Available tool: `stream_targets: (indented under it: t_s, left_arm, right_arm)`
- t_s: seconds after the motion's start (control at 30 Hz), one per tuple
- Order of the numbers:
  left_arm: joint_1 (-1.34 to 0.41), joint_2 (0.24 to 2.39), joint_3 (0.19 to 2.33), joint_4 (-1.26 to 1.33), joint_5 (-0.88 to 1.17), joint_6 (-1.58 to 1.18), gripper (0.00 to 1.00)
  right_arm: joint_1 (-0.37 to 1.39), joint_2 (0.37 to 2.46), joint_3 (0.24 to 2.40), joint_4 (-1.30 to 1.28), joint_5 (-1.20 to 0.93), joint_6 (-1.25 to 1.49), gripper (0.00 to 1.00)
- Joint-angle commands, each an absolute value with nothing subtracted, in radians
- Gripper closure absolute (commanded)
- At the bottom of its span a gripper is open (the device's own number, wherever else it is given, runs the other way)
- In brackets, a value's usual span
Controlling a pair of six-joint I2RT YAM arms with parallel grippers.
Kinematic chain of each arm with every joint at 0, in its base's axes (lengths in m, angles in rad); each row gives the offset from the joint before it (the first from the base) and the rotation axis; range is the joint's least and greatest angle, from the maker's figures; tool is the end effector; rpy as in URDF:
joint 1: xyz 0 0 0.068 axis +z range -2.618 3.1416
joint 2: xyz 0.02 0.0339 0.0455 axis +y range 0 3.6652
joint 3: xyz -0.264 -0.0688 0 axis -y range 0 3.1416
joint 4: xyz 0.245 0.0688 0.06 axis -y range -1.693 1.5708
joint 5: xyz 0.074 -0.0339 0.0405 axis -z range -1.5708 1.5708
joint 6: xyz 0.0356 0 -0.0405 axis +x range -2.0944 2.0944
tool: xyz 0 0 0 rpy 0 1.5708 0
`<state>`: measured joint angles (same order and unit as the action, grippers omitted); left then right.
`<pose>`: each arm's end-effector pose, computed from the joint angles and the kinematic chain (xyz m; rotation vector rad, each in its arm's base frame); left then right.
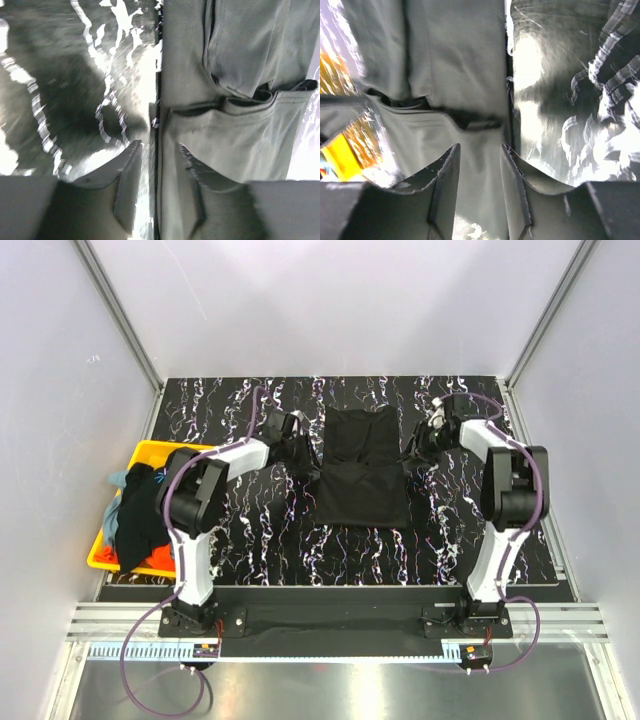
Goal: Fold and stack the t-shirts
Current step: Fold the tshirt
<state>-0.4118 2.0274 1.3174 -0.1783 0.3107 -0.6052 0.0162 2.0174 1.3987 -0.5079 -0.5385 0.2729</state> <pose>0.3891 -0.1818 0.1525 -0.1062 2.5796 -0.7984 0.4130 0.0250 0.1640 0.1766 2.6670 0.8152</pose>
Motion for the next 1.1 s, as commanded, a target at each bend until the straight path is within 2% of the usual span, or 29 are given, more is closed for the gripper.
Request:
stream_targets:
  t_s: [0.0,0.07,0.2,0.37,0.5,0.63,0.83,1.07]
  left_arm:
    - [-0.400,1.872,1.350,-0.261,0.206,-0.597,0.59]
    - [-0.402,1.832,1.315,-0.294,0.187,-0.595,0.57]
    - [-0.419,1.700,1.189,-0.296,0.216,-0.630,0.52]
    - [-0.466,1.565,0.971,-0.215,0.288,-0.713,0.48]
    - [-0.529,1.473,0.848,-0.147,0.276,-0.794,0.44]
    - [-0.604,1.492,0.773,-0.085,0.252,-0.856,0.38]
    - [-0.621,1.532,0.695,0.031,0.212,-0.942,0.37]
    - [-0.621,1.584,0.672,0.087,0.178,-0.999,0.37]
  right_arm:
    - [0.008,1.858,1.431,-0.572,-0.399,0.405,0.55]
    - [0.009,1.812,1.390,-0.662,-0.310,0.500,0.53]
    - [0.011,1.700,1.226,-0.724,-0.268,0.667,0.52]
    - [0.011,1.511,0.950,-0.617,-0.328,0.874,0.50]
    - [0.012,1.362,0.769,-0.549,-0.305,0.960,0.43]
    - [0.018,1.302,0.681,-0.477,-0.308,1.026,0.41]
    - [0.031,1.224,0.522,-0.324,-0.319,1.115,0.41]
    - [0.077,1.295,0.497,-0.233,-0.305,1.127,0.41]
